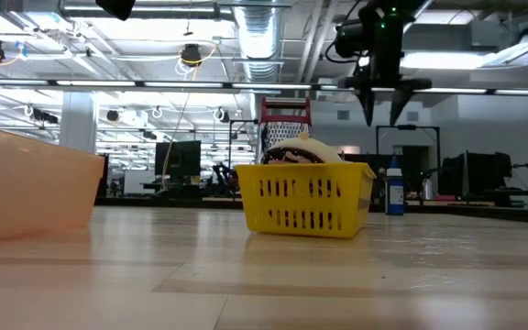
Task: Pick & Place Food Item
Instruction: Put the blue food coloring bottle into the transparent bin
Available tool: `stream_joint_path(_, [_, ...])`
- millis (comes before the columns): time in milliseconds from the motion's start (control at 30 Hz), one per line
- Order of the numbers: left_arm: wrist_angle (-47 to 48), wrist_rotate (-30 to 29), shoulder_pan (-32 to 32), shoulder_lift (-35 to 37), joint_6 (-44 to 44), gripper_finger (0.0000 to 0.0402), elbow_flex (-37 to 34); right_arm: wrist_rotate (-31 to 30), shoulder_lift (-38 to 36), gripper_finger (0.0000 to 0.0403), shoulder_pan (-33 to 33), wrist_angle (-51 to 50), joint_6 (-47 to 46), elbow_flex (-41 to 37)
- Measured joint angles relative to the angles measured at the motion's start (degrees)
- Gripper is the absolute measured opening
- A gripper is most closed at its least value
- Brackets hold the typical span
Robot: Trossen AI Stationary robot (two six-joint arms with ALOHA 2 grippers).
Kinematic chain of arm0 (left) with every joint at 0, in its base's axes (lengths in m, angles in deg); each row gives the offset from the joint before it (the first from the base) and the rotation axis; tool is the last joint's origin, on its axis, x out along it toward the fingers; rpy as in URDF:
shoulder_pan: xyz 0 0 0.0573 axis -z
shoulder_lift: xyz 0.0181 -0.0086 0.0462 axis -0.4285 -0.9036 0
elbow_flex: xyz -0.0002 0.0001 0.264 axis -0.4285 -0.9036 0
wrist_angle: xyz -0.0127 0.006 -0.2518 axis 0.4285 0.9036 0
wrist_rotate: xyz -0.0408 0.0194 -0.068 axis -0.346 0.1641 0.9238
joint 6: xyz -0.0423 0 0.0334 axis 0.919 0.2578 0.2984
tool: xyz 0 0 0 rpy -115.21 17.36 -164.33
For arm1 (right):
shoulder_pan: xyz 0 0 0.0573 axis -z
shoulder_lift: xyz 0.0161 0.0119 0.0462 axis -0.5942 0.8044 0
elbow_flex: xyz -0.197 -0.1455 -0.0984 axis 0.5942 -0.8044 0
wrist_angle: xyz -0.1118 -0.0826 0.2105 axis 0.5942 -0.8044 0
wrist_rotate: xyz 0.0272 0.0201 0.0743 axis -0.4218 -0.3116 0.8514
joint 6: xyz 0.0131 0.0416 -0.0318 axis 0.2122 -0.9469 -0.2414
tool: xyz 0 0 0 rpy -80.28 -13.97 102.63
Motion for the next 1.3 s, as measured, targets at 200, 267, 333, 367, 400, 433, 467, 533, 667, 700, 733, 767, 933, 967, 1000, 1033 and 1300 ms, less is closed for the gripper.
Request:
stream_joint_path(200, [0.1, 0.0, 0.0, 0.0, 0.1, 0.025, 0.0, 4.6, 4.0, 0.0231, 2.6, 3.7, 0.0, -0.1])
stream_joint_path(267, [0.0, -0.1, 0.0, 0.0, 0.9, 0.025, 0.0, 5.4, 6.2, 0.0231, 3.2, 3.8, 0.0, -0.1])
stream_joint_path(333, [0.0, -0.1, 0.0, 0.0, 1.2, 0.025, 0.0, 5.9, 8.5, 0.0231, 3.7, 3.5, 0.2, -0.1])
stream_joint_path(367, [0.0, -0.2, 0.0, 0.0, 1.3, 0.025, 0.0, 6.7, 9.6, 0.0231, 3.9, 3.1, 0.5, -0.1])
stream_joint_path(400, [0.0, -0.2, 0.0, 0.0, 1.4, 0.025, 0.0, 7.3, 10.6, 0.0231, 4.1, 2.8, 0.9, -0.1])
stream_joint_path(433, [0.0, -0.2, 0.0, 0.0, 1.3, 0.025, 0.0, 7.6, 11.2, 0.0231, 4.3, 2.8, 1.3, -0.1])
stream_joint_path(467, [0.0, -0.2, 0.0, 0.0, 1.3, 0.025, 0.0, 7.8, 11.7, 0.0231, 4.6, 2.5, 1.8, -0.1])
stream_joint_path(533, [0.1, -0.2, 0.0, 0.0, 1.1, 0.025, 0.0, 7.6, 12.3, 0.0231, 5.2, 0.6, 2.7, -0.1])
stream_joint_path(667, [0.2, -0.2, 0.0, 0.0, 1.1, 0.025, 0.0, 6.6, 12.3, 0.0231, 6.6, -1.6, 5.6, -0.1])
stream_joint_path(700, [0.2, -0.2, 0.0, 0.0, 1.1, 0.025, 0.0, 5.9, 11.9, 0.0231, 6.9, -1.7, 6.1, -0.1])
stream_joint_path(733, [0.2, -0.2, 0.0, 0.0, 1.1, 0.025, 0.0, 5.7, 11.5, 0.0231, 7.2, -1.8, 6.5, -0.1])
stream_joint_path(767, [0.2, -0.2, 0.0, 0.0, 1.1, 0.025, 0.0, 5.7, 11.0, 0.0231, 7.3, -1.6, 7.0, -0.1])
stream_joint_path(933, [0.2, -0.2, 0.0, 0.0, 1.0, 0.025, 0.0, 5.7, 10.0, 0.023, 7.5, -1.8, 7.4, 0.0])
stream_joint_path(967, [0.2, -0.2, 0.0, 0.0, 1.1, 0.025, 0.0, 5.7, 10.1, 0.023, 7.5, -2.2, 7.4, -0.1])
stream_joint_path(1000, [0.2, -0.2, 0.0, 0.0, 1.2, 0.025, 0.0, 5.7, 10.2, 0.023, 7.3, -2.2, 7.4, -0.1])
stream_joint_path(1033, [0.2, -0.2, 0.0, 0.0, 1.3, 0.025, 0.0, 5.7, 10.3, 0.023, 7.0, -1.9, 7.4, 0.0])
stream_joint_path(1300, [0.5, -0.2, 0.5, 0.0, 3.2, 0.025, 0.0, 8.5, 10.1, 0.023, 6.9, -1.7, 7.9, -5.6])
